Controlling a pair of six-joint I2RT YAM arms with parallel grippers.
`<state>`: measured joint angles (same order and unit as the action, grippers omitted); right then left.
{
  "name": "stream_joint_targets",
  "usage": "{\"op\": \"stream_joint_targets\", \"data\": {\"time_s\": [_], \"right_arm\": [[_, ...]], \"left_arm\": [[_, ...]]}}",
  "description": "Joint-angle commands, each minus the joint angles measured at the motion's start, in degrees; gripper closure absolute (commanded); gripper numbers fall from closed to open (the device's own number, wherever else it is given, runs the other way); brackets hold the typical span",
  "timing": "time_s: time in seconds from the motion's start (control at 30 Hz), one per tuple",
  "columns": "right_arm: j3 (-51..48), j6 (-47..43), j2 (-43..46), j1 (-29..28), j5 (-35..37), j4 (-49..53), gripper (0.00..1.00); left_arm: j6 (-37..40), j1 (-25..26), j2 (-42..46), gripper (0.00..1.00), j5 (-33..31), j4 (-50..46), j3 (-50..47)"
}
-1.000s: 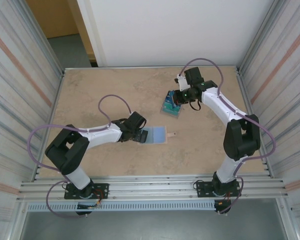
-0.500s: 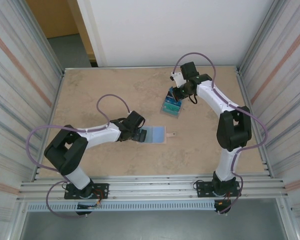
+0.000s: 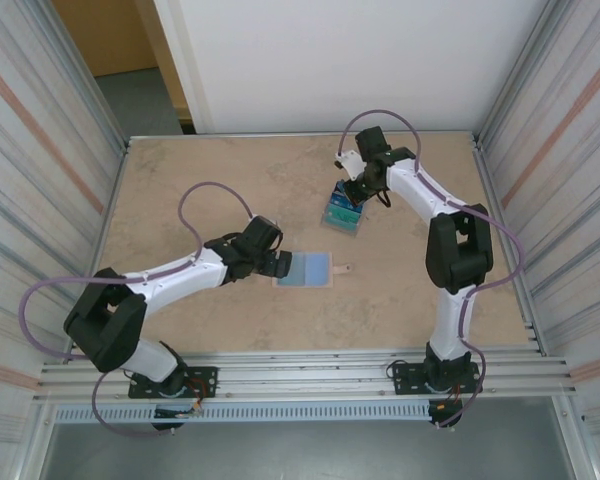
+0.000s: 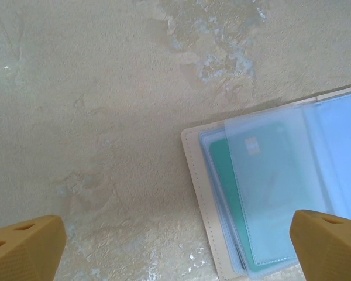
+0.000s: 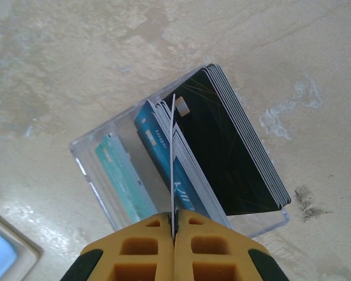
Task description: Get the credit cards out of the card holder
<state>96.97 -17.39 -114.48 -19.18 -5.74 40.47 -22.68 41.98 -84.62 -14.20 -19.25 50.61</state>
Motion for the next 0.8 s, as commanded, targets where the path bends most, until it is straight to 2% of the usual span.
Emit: {"op": "stream_joint_targets", "data": {"time_s": [0.0, 0.77], "right_arm": [[2.5, -2.8, -1.7, -0.5, 2.5, 1.4, 0.96], [2.2, -9.1, -4.1, -2.1, 3.8, 1.8, 0.95]], "left_arm": [[0.4, -0.5, 2.0, 0.01, -0.7, -1.8, 0.3], [0.3, -1.0, 2.7, 0.01, -1.0, -2.4, 0.2]]}}
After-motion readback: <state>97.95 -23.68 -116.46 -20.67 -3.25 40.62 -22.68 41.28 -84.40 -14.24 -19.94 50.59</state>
